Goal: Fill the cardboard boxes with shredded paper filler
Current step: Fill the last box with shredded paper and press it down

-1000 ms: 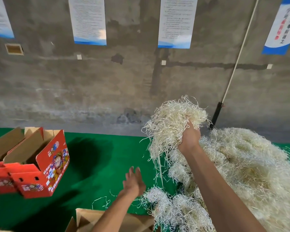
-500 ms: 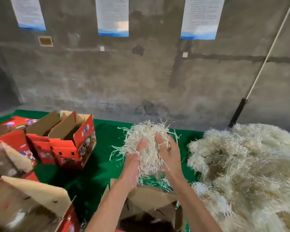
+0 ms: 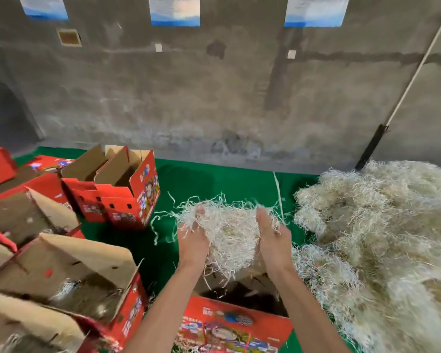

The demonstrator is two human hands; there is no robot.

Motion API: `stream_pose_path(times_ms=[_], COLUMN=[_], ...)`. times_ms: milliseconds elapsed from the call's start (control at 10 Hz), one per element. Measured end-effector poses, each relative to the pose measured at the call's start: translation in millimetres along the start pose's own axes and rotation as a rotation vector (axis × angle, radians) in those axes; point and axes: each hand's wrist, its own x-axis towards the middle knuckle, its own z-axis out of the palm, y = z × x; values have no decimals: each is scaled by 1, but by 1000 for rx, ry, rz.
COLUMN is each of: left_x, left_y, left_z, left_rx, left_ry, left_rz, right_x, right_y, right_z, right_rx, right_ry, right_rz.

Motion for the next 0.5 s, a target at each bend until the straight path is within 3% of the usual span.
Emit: stream_pose_path(times_ms=[100,200,300,400,500], left_x=[-5,-17,-6,8,-28], left_y=[5,12,11,1,15], left_z=[16,28,22,22,29], left_rx=[-330,-552,-821,-1635,-735], left_ry=[-31,-102,-128,42,-584], left_rz=[-31,-88,-260,-693,-387], right_x=[-15,-33,-24,-28,-35], right_y=[12,15,11,3,6], right_z=[15,31,3,4,21], right_rx=[56,134,86,122,-33], right_ry=[156,73,122,158,82], right_rz=[-59,-31,0,28,-59])
